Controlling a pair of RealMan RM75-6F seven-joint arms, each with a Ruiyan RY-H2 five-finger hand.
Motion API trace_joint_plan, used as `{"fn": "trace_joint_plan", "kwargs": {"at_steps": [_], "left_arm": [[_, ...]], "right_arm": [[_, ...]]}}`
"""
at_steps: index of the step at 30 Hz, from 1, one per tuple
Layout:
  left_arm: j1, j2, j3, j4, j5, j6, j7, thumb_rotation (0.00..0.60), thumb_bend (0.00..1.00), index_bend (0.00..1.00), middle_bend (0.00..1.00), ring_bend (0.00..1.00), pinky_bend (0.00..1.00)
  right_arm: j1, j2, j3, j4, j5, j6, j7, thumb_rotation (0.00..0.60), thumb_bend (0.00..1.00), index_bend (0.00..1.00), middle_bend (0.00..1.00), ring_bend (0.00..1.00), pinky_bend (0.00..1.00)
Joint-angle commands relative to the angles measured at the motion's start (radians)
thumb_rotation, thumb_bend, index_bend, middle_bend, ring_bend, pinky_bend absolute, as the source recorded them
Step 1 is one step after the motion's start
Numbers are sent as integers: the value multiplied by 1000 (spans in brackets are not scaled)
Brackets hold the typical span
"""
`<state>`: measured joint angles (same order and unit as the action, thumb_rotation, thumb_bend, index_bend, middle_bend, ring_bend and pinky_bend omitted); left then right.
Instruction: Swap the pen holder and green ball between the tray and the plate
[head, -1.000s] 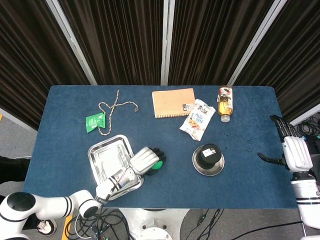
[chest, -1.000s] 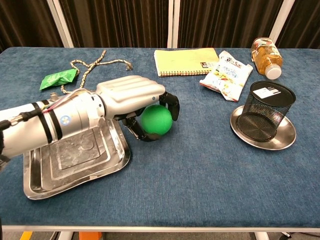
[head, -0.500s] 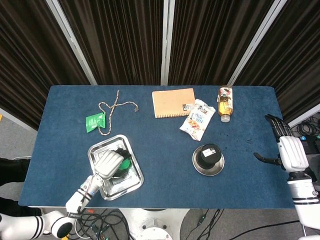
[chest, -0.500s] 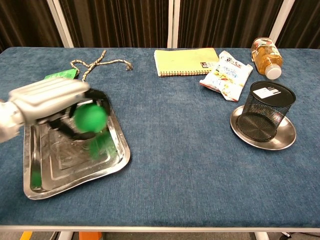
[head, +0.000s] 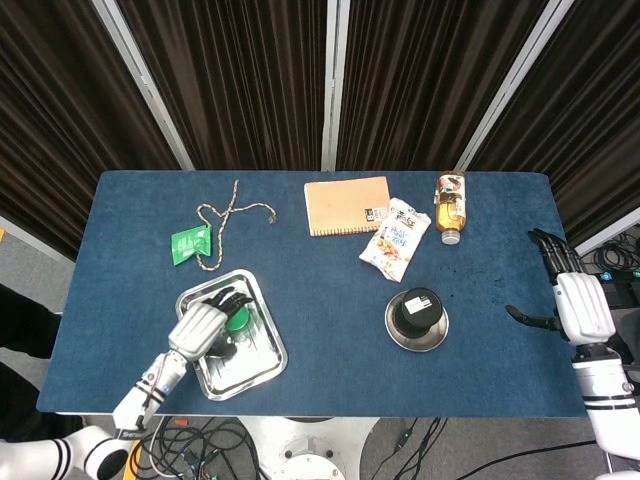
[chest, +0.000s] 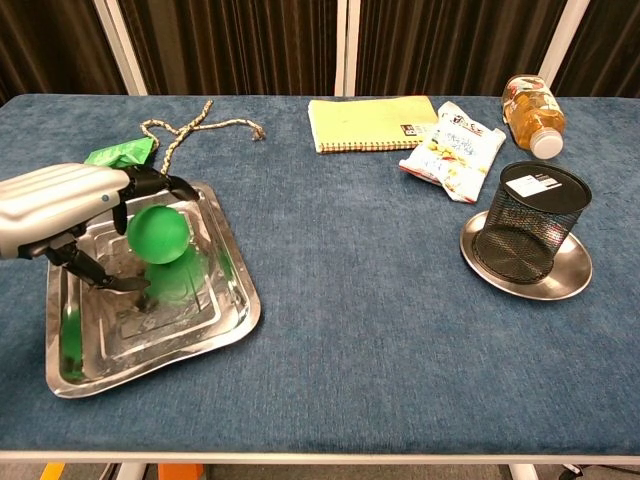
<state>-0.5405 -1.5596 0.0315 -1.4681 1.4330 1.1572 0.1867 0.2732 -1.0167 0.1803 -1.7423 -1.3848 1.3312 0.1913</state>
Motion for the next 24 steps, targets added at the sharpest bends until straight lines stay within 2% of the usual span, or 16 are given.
{"fn": "trace_joint_plan", "kwargs": {"at_steps": [1,4,9,12,15,18,21,24], "left_arm": [[9,4,-4,-2,8,14,-1,600,147,124,114,71,394],[34,31,-21,-37,16,72,6,600,134,123,114,71,358],[149,73,-63,-94,6,294,60,600,121,123,114,71,301],[225,84,-75,-103,-38,388,86,600,121,123,113,67,268],[290,87,-73,-105,-77,440,58,600,121,123,110,53,255],[345,74,-67,-87,-99,476,12,600,121,123,102,52,251],[377,64,-52,-69,-103,475,-19,600,120,123,101,52,249],[399,55,-41,-48,-86,484,-30,600,118,123,100,52,249]], "right_arm": [[-1,0,0,1,0,1,2,600,55,0,39,0,87],[-6,0,-1,1,-5,9,4,600,54,0,40,0,87],[-38,-23,-34,16,-42,54,-39,600,47,0,36,0,83],[-81,-83,-68,59,-78,125,-109,600,32,0,7,0,19],[-141,-189,-103,146,-106,226,-205,600,48,0,0,0,0],[-201,-293,-156,236,-109,264,-237,600,54,0,0,0,0],[-234,-375,-195,335,-101,246,-185,600,53,0,0,0,0],[-241,-415,-201,409,-82,210,-154,600,53,0,0,0,0]]}}
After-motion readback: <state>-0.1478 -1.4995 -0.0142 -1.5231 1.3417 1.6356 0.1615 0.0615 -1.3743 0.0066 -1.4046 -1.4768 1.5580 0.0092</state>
